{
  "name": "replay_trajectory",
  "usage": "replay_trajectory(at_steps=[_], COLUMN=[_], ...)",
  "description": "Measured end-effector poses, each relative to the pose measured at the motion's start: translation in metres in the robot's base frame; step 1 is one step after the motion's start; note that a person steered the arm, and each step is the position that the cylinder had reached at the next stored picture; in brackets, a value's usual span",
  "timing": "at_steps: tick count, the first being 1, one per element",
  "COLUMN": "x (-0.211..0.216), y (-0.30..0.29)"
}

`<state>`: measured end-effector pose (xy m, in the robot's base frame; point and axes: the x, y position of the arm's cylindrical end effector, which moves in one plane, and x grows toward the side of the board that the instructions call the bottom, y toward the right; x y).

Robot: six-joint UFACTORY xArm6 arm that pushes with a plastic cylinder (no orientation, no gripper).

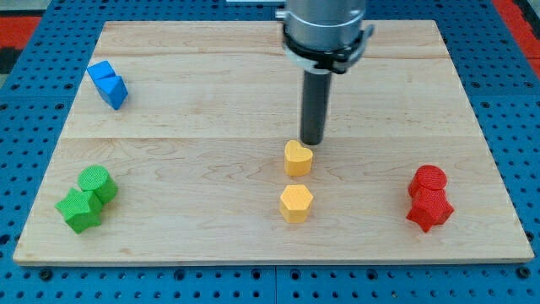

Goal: Push the yellow heart towards the yellow hexagon

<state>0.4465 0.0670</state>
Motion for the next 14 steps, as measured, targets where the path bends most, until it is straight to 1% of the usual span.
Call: replay_trajectory(at_steps=[1,2,4,6,8,9,10,14], x=[0.012,0.018,0.018,0.024,0.037,0.024,0.024,0.059], y=[0.009,-0.008,-0.061,-0.077,-0.077,-0.069,-0.049,-0.063])
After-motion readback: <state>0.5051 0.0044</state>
